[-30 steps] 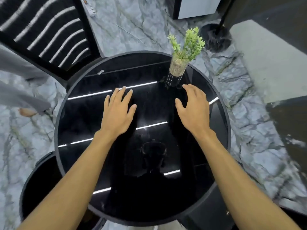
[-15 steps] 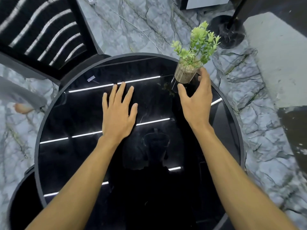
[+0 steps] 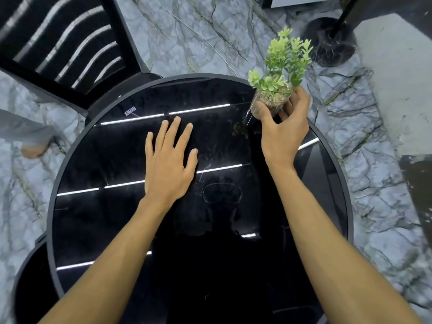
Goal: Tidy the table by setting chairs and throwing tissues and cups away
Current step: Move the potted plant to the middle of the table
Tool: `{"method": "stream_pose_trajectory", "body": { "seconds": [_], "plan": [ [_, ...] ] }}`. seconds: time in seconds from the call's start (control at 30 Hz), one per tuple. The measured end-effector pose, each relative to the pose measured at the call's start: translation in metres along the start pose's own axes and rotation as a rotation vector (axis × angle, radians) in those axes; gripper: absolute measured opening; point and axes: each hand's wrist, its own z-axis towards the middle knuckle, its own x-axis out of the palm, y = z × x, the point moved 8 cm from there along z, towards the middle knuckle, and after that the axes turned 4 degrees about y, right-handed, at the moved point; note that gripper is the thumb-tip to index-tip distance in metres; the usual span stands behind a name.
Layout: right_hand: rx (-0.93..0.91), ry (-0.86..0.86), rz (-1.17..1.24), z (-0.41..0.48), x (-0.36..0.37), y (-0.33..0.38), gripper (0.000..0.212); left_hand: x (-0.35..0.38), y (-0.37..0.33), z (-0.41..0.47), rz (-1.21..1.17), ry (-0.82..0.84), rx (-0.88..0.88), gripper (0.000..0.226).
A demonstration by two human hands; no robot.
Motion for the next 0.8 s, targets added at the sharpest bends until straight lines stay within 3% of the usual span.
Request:
{"method": "stream_pose_trajectory", "body": {
  "seconds": [0.37, 0.8],
  "plan": [
    [-0.070, 0.094, 0.016, -0.047, -0.009, 0.017, 0.066, -0.011, -0.005, -0.011, -0.077, 0.032, 0.012, 0.054],
    [-0.137, 0.151, 0.021, -0.143, -0.018, 0.042, 0.066, -0.034, 0.011, -0.115, -0.149, 0.025, -0.013, 0.053]
  ]
}}
